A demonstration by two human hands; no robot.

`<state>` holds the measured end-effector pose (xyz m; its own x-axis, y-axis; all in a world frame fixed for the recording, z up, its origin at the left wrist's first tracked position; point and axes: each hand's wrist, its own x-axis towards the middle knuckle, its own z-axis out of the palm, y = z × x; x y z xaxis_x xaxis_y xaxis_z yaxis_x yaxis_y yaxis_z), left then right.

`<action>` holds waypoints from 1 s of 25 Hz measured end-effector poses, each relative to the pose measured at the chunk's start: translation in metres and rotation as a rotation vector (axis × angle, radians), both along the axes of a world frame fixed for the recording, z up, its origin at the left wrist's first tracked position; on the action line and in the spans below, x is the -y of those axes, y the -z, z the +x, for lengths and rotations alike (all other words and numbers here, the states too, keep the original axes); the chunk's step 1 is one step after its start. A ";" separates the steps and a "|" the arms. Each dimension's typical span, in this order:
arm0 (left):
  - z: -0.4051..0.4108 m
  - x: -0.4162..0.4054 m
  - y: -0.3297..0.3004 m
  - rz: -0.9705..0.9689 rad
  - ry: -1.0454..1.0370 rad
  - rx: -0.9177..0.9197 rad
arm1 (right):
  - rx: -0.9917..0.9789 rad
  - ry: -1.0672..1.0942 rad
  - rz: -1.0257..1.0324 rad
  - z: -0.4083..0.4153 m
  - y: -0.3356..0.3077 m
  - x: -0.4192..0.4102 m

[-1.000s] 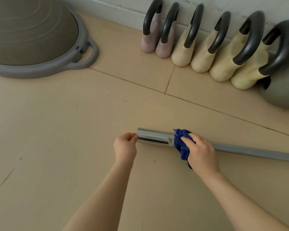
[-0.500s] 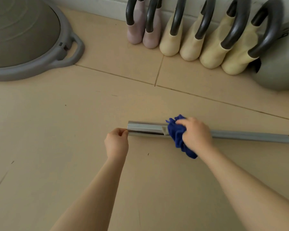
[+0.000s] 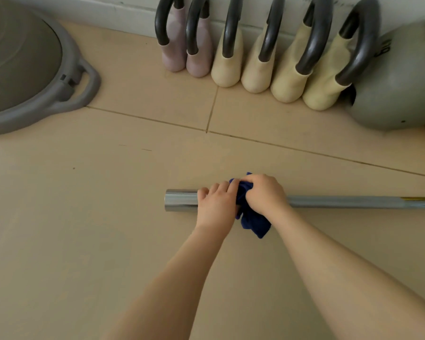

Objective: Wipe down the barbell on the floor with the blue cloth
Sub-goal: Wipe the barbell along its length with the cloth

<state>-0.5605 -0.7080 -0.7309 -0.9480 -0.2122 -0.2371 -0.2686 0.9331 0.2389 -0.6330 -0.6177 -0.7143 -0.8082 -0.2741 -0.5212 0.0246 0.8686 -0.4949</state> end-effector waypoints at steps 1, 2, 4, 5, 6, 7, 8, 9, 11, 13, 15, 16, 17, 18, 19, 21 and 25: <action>0.000 0.003 0.001 0.041 0.009 0.010 | -0.057 0.029 -0.054 0.010 0.000 -0.003; -0.001 0.005 0.003 0.100 0.025 0.055 | -0.122 0.035 -0.107 0.023 -0.001 -0.008; 0.004 0.007 0.007 0.138 0.030 0.062 | -0.174 0.005 -0.143 0.040 -0.003 -0.020; 0.009 0.007 0.005 0.132 0.034 0.056 | -0.143 0.015 -0.132 0.035 0.001 -0.023; 0.015 0.005 0.005 0.134 0.044 0.053 | -0.053 0.057 -0.106 0.022 0.006 -0.024; 0.021 0.003 0.005 0.112 0.060 0.051 | 0.060 0.108 -0.084 0.007 0.010 -0.023; 0.027 0.000 0.006 0.073 0.081 0.023 | 0.154 0.136 -0.055 -0.004 0.009 -0.022; 0.031 -0.002 0.007 0.031 0.099 -0.018 | 0.192 0.113 -0.019 -0.009 0.008 -0.020; 0.035 -0.004 0.015 -0.022 0.085 -0.114 | 0.127 -0.014 0.016 0.000 0.003 -0.019; 0.035 -0.006 0.017 0.002 0.070 -0.123 | 0.013 -0.129 -0.038 0.022 -0.005 -0.025; 0.035 -0.007 0.013 0.004 0.058 -0.120 | -0.031 -0.177 -0.080 0.025 -0.005 -0.031; 0.035 -0.008 0.013 -0.008 0.053 -0.105 | -0.009 -0.138 -0.087 0.019 -0.001 -0.032; 0.035 -0.009 0.012 -0.019 0.046 -0.096 | 0.033 -0.079 -0.085 0.014 0.002 -0.030; 0.034 -0.009 0.011 -0.030 0.047 -0.084 | 0.052 -0.029 -0.064 0.012 0.003 -0.029; 0.033 -0.009 0.008 -0.029 0.047 -0.067 | 0.039 -0.016 -0.042 0.014 0.001 -0.027; 0.031 -0.008 0.005 0.020 0.061 -0.023 | -0.047 -0.146 0.025 0.024 -0.007 -0.032; 0.032 -0.010 0.001 -0.023 0.051 -0.006 | -0.102 -0.295 0.034 0.032 -0.009 -0.042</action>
